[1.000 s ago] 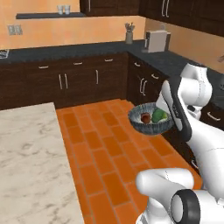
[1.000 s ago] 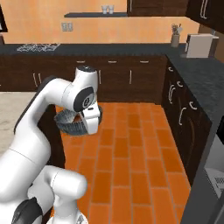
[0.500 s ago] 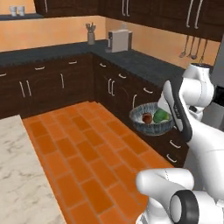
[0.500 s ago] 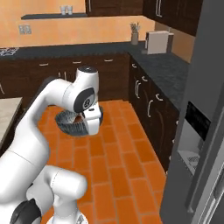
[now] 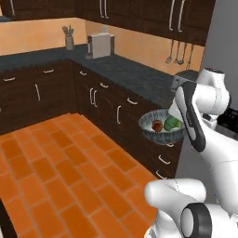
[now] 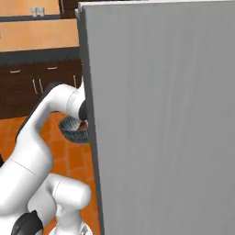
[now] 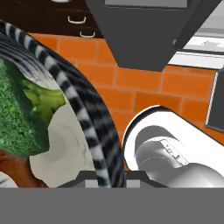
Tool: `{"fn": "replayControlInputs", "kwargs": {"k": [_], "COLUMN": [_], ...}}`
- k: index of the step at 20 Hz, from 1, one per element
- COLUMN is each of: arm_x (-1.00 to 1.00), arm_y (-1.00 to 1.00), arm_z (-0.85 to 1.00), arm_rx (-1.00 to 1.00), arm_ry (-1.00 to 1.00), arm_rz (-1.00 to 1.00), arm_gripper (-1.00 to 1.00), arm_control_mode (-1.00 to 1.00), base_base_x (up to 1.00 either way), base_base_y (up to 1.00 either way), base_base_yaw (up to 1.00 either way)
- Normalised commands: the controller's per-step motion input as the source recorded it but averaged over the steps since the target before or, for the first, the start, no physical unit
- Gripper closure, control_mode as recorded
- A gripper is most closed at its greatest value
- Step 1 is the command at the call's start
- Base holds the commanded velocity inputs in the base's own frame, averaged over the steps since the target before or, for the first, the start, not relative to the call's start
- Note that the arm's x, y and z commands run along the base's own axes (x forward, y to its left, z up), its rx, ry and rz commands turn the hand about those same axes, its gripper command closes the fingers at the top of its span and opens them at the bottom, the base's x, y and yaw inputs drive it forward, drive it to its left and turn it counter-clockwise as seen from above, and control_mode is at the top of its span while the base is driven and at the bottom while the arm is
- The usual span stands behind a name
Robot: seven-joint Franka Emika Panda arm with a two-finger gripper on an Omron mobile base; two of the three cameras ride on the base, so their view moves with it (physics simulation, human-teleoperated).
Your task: Pick the chicken drumstick and broccoli from their plates and place them in the bowl. Then put the bowl in the fridge.
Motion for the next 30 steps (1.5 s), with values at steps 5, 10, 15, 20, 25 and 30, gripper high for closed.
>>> {"fn": "replayControlInputs", "kwargs": {"k": [5, 10, 15, 20, 25, 30], "arm_x": [0.00, 0.00, 0.00, 0.00, 0.00, 0.00], "arm_y": [0.00, 0.00, 0.00, 0.00, 0.00, 0.00], "arm_z": [0.00, 0.00, 0.00, 0.00, 0.00, 0.00], "arm_rx": [0.00, 0.00, 0.00, 0.00, 0.00, 0.00], "arm_ry": [0.00, 0.00, 0.00, 0.00, 0.00, 0.00], "arm_rz": [0.00, 0.00, 0.00, 0.00, 0.00, 0.00], "arm_gripper": [1.00, 1.00, 1.00, 1.00, 1.00, 1.00], "arm_control_mode": [1.00, 1.00, 1.00, 1.00, 1.00, 1.00], "base_base_x": [0.72, 0.29, 0.00, 0.00, -0.13, -0.26], "base_base_y": [0.51, 0.99, 0.91, 0.31, 0.46, 0.28], "base_base_yaw": [-0.60, -0.58, -0.68, -0.88, -0.85, -0.82]}}
